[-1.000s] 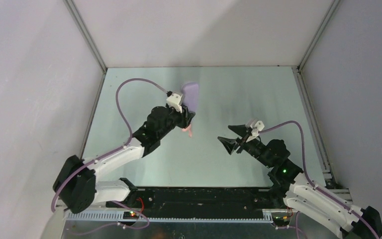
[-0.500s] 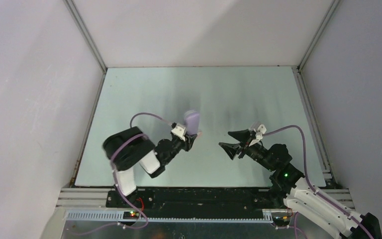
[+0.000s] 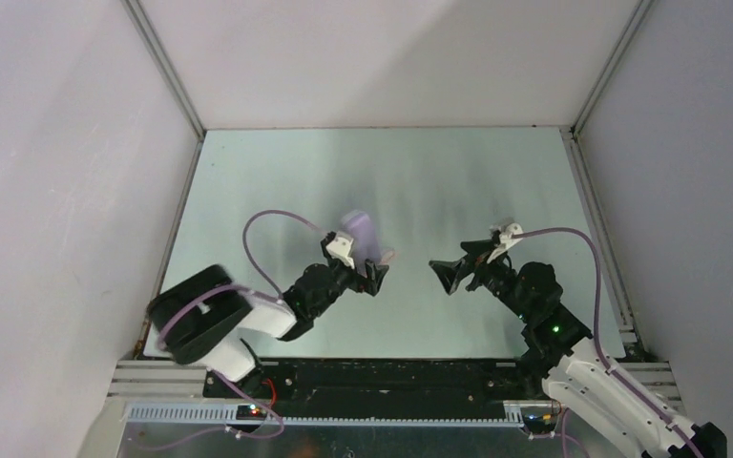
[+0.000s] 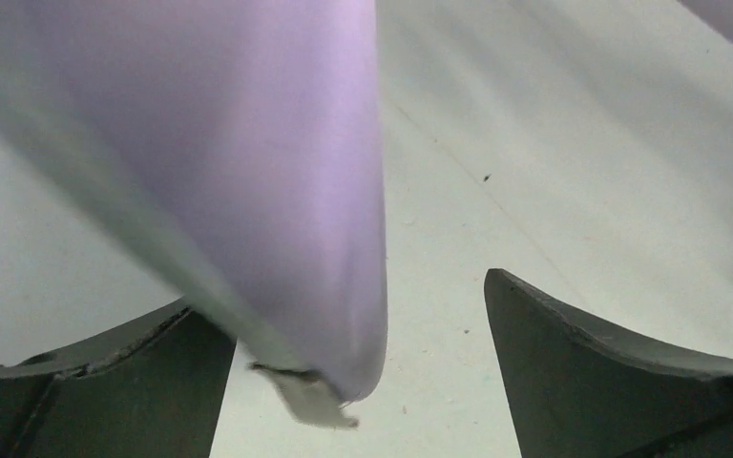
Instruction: Put away the umbrella
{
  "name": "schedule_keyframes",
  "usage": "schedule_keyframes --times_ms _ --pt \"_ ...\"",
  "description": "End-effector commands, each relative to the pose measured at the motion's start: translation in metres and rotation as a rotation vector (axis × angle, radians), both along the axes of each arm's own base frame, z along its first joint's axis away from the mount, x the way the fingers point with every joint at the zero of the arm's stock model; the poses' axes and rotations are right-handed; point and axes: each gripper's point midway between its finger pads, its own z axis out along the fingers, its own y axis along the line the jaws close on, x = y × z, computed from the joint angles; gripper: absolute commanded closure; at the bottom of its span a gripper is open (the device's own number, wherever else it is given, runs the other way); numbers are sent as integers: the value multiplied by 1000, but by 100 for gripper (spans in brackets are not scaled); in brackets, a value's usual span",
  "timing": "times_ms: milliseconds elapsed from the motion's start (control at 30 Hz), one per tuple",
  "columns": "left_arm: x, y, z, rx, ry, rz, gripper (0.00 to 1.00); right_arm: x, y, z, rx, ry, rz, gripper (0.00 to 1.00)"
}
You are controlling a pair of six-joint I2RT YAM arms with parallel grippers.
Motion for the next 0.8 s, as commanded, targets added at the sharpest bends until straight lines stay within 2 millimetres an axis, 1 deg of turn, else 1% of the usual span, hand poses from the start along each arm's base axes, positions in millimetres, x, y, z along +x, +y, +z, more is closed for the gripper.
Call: schedule_keyframes --times_ms 0,33,67,100,133,167,200,233,267,300,333,367,400,433,467,500,533,567,600,633,667,700,733,767 --pt "-8 6 27 5 103 21 0 19 -29 4 19 58 -159 1" --pt "-11 13 37 25 114 32 0 23 -36 3 19 59 -185 1" --pt "-14 16 41 43 123 36 0 23 -36 3 20 65 -175 0" --pt "-17 25 49 79 141 51 0 27 -41 3 28 70 -192 1" --pt "-18 31 53 99 149 66 0 26 -39 2 32 79 -171 1" --pt "-21 42 64 135 162 94 0 28 -43 1 42 88 -185 1" --pt "-28 54 57 192 199 107 0 28 -43 0 45 96 -180 1" --pt "-27 58 78 171 164 119 0 30 -45 -1 49 101 -191 1" --pt "-30 62 82 175 158 113 0 31 -47 -3 49 104 -199 1" --pt "-33 63 91 153 124 98 0 32 -49 -2 52 101 -208 1" --pt "-30 62 101 108 86 102 0 33 -50 -4 56 103 -215 1" --pt "-31 63 96 93 80 96 0 33 -50 -3 65 97 -216 1" --pt "-25 63 100 54 63 104 0 33 -51 -4 78 101 -222 1" --pt "-24 58 88 54 104 83 0 33 -51 -2 88 97 -215 1" --pt "-13 62 90 38 114 107 0 33 -51 -1 99 100 -215 1" --pt "-9 58 74 54 172 104 0 32 -49 1 105 97 -206 1" --pt "-1 58 80 40 192 121 0 32 -50 2 109 97 -207 2" --pt "3 57 72 59 228 133 0 32 -51 1 107 102 -210 1" --pt "8 56 80 48 245 150 0 33 -53 3 109 103 -224 1" --pt "10 56 79 52 262 162 0 35 -58 -3 98 126 -255 2" --pt "12 60 84 42 280 201 0 38 -63 -3 97 137 -283 2" --pt "14 63 86 38 289 225 0 40 -69 -7 89 160 -313 1" --pt "16 73 87 38 303 285 0 43 -74 -9 90 169 -336 1" --pt "15 84 82 54 327 331 0 44 -77 -12 88 175 -350 1"
